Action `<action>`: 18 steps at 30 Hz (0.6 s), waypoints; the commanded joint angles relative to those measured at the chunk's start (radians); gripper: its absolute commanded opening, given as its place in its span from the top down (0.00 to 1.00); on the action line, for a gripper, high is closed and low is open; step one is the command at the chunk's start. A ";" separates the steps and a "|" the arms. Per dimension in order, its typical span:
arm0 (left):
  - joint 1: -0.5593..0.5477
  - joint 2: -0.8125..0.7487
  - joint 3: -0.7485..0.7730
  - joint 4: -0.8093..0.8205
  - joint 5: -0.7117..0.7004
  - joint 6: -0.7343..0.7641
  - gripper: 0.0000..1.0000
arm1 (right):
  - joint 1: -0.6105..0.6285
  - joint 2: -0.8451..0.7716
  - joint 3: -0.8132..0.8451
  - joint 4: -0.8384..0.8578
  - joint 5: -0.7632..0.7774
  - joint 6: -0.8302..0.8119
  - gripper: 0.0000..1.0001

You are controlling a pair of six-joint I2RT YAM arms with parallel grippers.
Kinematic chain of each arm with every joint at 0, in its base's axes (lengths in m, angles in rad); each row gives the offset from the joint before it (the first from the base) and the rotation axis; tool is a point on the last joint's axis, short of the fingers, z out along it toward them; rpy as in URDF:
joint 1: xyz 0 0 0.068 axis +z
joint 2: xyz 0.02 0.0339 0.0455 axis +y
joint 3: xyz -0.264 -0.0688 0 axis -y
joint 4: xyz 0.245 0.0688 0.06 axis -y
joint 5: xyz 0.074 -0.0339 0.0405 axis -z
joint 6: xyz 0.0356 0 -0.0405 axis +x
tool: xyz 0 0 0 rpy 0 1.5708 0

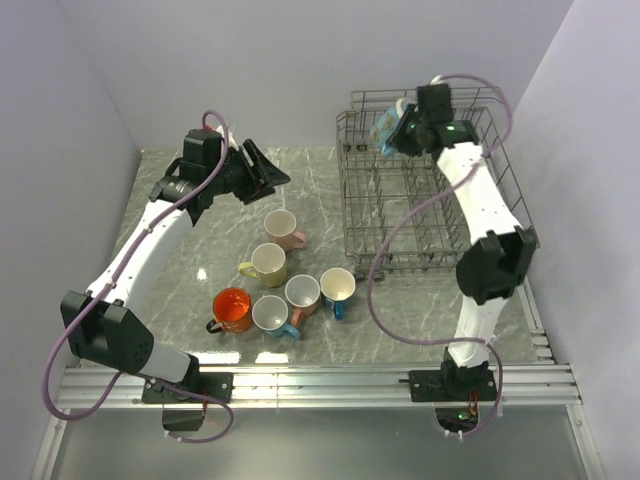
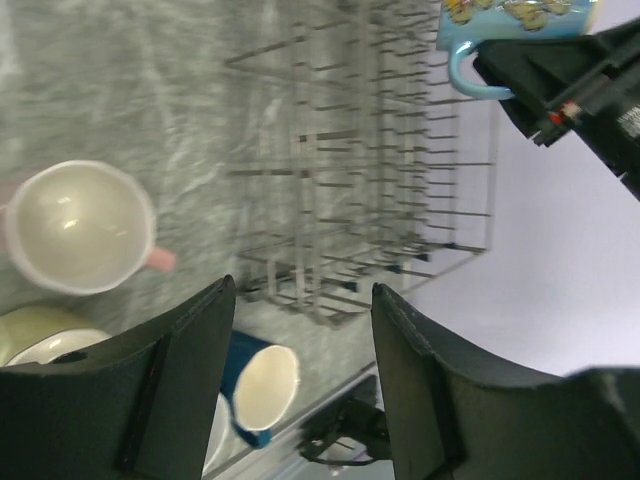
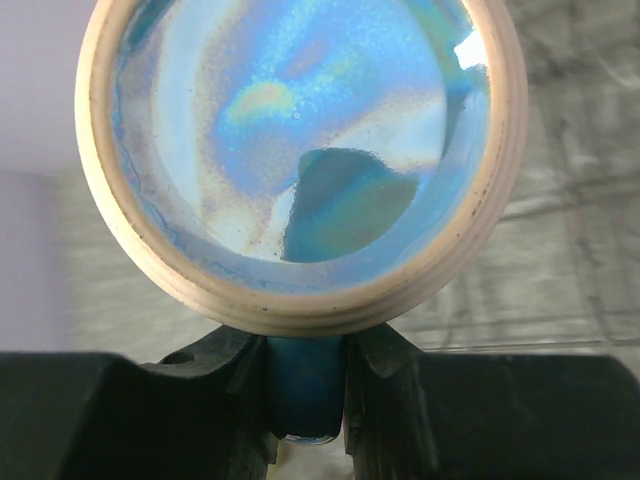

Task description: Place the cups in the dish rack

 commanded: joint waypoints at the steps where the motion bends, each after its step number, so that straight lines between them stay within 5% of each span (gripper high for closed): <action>1: -0.001 -0.027 0.057 -0.155 -0.109 0.133 0.38 | 0.059 0.053 0.081 -0.014 0.181 -0.089 1.00; 18: 0.005 -0.088 0.007 -0.277 -0.208 0.204 0.38 | 0.123 0.230 -0.123 0.001 0.250 -0.053 1.00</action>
